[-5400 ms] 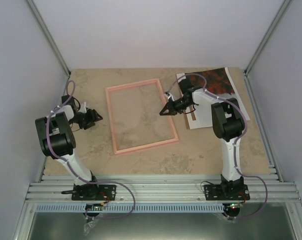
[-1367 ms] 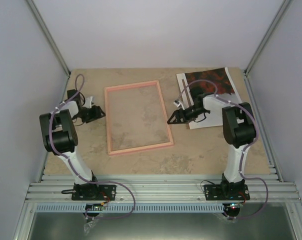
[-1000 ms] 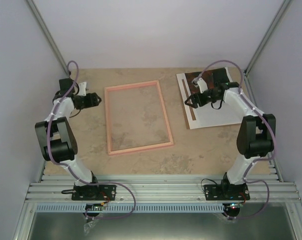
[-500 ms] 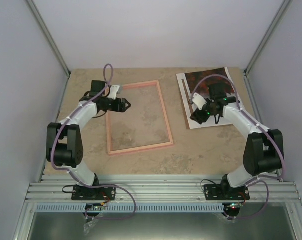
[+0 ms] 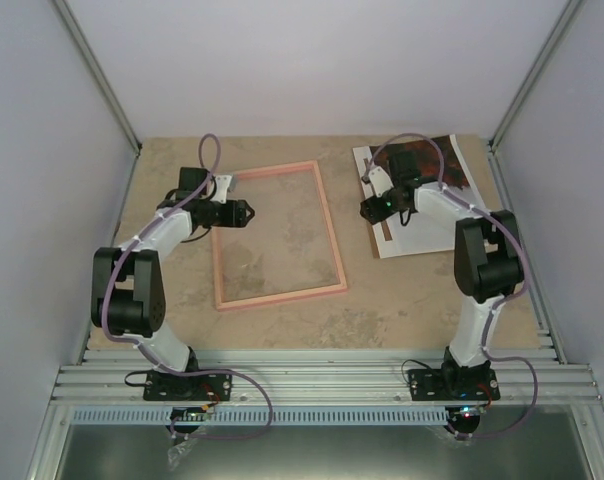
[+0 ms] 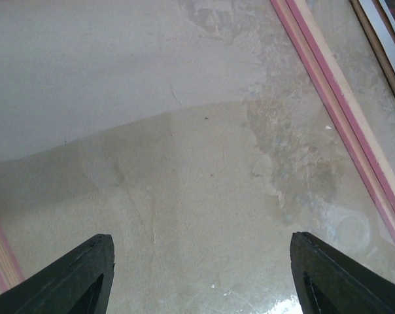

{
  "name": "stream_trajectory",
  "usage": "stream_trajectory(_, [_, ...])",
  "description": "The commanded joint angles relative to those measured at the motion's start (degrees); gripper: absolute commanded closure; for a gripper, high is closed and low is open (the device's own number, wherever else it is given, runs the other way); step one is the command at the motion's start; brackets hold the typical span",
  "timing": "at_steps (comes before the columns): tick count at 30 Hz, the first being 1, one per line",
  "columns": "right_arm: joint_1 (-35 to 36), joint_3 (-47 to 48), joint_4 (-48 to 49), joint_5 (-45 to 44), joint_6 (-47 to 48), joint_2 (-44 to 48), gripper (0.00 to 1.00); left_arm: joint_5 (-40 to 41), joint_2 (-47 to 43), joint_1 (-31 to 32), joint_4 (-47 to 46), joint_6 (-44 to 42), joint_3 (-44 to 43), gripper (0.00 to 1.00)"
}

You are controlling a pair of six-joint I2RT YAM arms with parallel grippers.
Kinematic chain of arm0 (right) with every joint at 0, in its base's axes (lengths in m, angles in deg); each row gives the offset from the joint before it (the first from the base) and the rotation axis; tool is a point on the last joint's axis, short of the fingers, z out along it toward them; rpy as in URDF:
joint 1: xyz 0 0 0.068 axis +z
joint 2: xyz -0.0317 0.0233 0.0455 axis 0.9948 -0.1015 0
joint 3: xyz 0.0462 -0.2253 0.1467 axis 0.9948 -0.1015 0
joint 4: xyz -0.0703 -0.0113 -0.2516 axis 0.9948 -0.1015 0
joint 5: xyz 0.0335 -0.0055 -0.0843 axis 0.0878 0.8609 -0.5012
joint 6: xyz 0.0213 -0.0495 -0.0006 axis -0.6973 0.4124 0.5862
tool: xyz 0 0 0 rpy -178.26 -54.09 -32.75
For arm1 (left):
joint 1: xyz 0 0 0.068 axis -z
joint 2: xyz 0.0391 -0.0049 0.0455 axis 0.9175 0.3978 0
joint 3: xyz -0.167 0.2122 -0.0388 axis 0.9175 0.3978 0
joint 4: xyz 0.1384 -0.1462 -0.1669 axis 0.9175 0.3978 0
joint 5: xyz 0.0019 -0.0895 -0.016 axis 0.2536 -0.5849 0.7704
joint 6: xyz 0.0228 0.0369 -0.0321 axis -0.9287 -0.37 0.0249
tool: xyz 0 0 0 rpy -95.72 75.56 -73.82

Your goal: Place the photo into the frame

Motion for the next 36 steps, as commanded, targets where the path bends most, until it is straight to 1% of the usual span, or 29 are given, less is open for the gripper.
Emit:
stream_trajectory(1, [-0.02, 5.57, 1.72, -3.11, -7.17, -5.91, 0.27, 1.68, -2.58, 0.01, -0.45, 0.27, 0.09, 0.25])
stream_trajectory(6, [-0.1, 12.94, -0.55, -6.66, -10.34, -12.58, 0.27, 2.48, -2.91, 0.02, -0.31, 0.89, -0.01, 0.25])
stream_trajectory(12, [-0.04, 16.48, -0.65, -7.0, -11.0, -16.67, 0.27, 3.41, -2.78, 0.02, -0.27, 1.22, -0.37, 0.24])
stream_trajectory(15, [-0.1, 16.53, -0.45, -7.04, -11.44, -17.73, 0.28, 3.6, -2.47, 0.01, -0.47, 1.65, -0.49, 0.24])
stream_trajectory(18, [-0.03, 16.96, -0.35, -6.25, -12.55, -18.71, 0.32, 3.66, -1.99, 0.06, -0.6, 2.09, -0.69, 0.24])
stream_trajectory(21, [-0.02, 17.41, -0.47, -6.22, -12.99, -19.81, 0.34, 3.8, -1.64, 0.01, -0.47, 2.16, -0.97, 0.24])
stream_trajectory(28, [-0.02, 17.19, -0.75, -5.65, -14.97, -20.32, 0.53, 4.27, -1.69, 0.01, 0.11, 1.91, -1.43, 0.24])
stream_trajectory(32, [-0.02, 17.51, -1.06, -5.8, -15.48, -19.47, 0.56, 4.34, -1.51, 0.08, 0.22, 1.95, -1.44, 0.24])
stream_trajectory(36, [-0.02, 18.14, -1.59, -4.49, -16.04, -17.82, 0.61, 4.38, -1.03, 0.01, 0.3, 1.97, -1.78, 0.25])
